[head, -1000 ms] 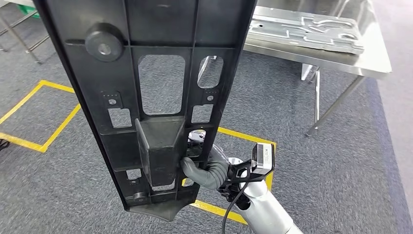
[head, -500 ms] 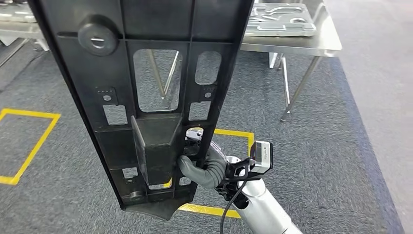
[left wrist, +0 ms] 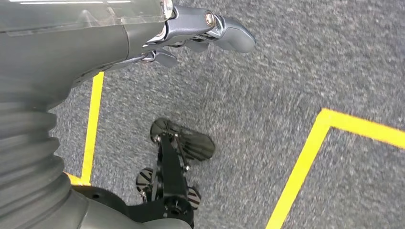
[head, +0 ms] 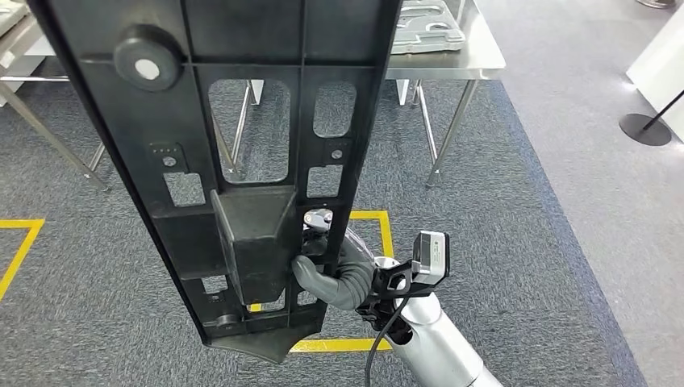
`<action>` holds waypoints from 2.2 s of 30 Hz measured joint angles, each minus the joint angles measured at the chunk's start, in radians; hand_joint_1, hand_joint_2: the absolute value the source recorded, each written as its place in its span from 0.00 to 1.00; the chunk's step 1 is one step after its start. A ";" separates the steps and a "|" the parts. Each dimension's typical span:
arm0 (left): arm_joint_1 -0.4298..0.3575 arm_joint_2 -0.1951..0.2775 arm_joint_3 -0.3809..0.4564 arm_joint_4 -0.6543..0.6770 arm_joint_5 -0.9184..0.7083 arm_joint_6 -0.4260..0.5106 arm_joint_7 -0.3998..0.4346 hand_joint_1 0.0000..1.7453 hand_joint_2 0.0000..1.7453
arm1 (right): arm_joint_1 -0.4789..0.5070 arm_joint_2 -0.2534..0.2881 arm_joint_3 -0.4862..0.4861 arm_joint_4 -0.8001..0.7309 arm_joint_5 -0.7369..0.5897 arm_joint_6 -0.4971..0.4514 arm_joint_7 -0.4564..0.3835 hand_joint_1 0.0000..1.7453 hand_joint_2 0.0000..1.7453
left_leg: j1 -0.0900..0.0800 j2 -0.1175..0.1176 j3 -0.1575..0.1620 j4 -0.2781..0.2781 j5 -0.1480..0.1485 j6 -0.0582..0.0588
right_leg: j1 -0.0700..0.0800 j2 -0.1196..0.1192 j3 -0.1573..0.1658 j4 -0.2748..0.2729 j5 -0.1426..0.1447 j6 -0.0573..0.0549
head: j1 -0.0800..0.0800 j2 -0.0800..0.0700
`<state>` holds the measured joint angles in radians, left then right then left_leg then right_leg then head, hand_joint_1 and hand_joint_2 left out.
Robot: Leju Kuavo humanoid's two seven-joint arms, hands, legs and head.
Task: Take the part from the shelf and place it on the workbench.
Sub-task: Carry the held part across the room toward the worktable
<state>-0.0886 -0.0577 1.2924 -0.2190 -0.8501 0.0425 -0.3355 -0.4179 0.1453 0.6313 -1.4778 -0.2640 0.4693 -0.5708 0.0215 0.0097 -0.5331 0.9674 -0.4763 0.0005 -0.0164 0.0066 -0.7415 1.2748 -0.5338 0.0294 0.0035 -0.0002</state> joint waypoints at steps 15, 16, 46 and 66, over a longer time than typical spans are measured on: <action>0.005 0.000 -0.019 0.000 -0.017 -0.006 -0.002 0.00 1.00 | 0.001 0.001 0.001 -0.005 0.001 -0.005 -0.001 1.00 1.00 | 0.005 0.000 -0.198 0.334 -0.080 -0.053 | 0.010 0.007 0.253 -0.280 -0.004 -0.064 | -0.017 0.000; 0.008 0.000 -0.019 0.000 -0.017 -0.006 -0.002 0.00 1.00 | 0.003 0.001 0.001 -0.005 0.002 -0.005 -0.001 1.00 1.00 | 0.003 -0.001 -0.210 0.300 -0.026 -0.047 | 0.013 0.012 0.276 -0.281 -0.021 -0.064 | -0.017 0.000; -0.003 0.005 -0.022 0.000 -0.012 0.005 -0.017 0.00 1.00 | -0.001 -0.021 0.009 -0.001 -0.006 -0.026 0.006 1.00 1.00 | 0.012 -0.009 0.002 0.258 -0.212 -0.058 | 0.007 0.001 0.086 -0.258 0.135 -0.064 | -0.014 0.000; -0.004 0.002 -0.023 0.001 -0.020 -0.012 -0.015 0.00 1.00 | -0.002 -0.029 0.009 0.006 -0.004 -0.041 0.008 1.00 1.00 | -0.006 -0.010 -0.013 0.019 0.011 0.003 | -0.002 -0.003 0.090 -0.170 0.076 -0.007 | -0.005 0.000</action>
<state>-0.0925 -0.0556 1.2696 -0.2182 -0.8705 0.0306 -0.3509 -0.4197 0.1160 0.6401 -1.4719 -0.2685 0.4284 -0.5626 0.0152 -0.0008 -0.5460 0.9865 -0.4655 0.0034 -0.0183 0.0033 -0.6518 1.1044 -0.4574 0.0228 -0.0018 -0.0001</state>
